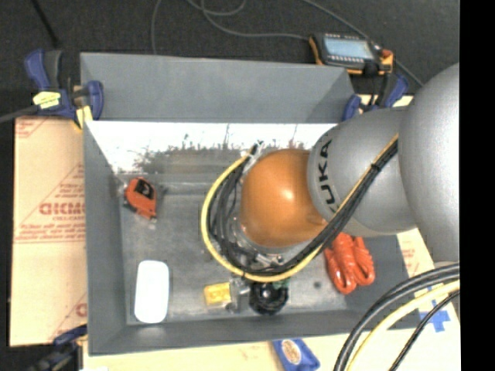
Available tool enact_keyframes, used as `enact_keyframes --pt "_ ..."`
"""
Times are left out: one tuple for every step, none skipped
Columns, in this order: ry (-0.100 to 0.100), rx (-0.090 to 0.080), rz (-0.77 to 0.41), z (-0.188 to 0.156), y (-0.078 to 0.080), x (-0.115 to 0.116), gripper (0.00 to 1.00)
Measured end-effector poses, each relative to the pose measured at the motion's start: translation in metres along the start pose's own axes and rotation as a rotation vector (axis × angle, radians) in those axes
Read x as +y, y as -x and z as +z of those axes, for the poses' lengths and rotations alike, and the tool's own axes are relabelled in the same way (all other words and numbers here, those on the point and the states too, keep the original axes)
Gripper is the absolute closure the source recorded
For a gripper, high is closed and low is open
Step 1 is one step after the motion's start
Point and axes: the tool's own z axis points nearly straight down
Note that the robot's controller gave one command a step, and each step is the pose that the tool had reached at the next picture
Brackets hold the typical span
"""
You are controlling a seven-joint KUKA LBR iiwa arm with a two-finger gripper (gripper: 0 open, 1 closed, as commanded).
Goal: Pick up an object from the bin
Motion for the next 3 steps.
enact_keyframes --pt "0.001 0.000 0.257 0.0235 -0.0162 -0.0090 0.00" --pt "0.000 -0.005 -0.124 0.0307 -0.0124 -0.0179 1.00" --pt "0.000 -0.004 -0.124 0.0307 -0.0125 -0.0179 1.00"
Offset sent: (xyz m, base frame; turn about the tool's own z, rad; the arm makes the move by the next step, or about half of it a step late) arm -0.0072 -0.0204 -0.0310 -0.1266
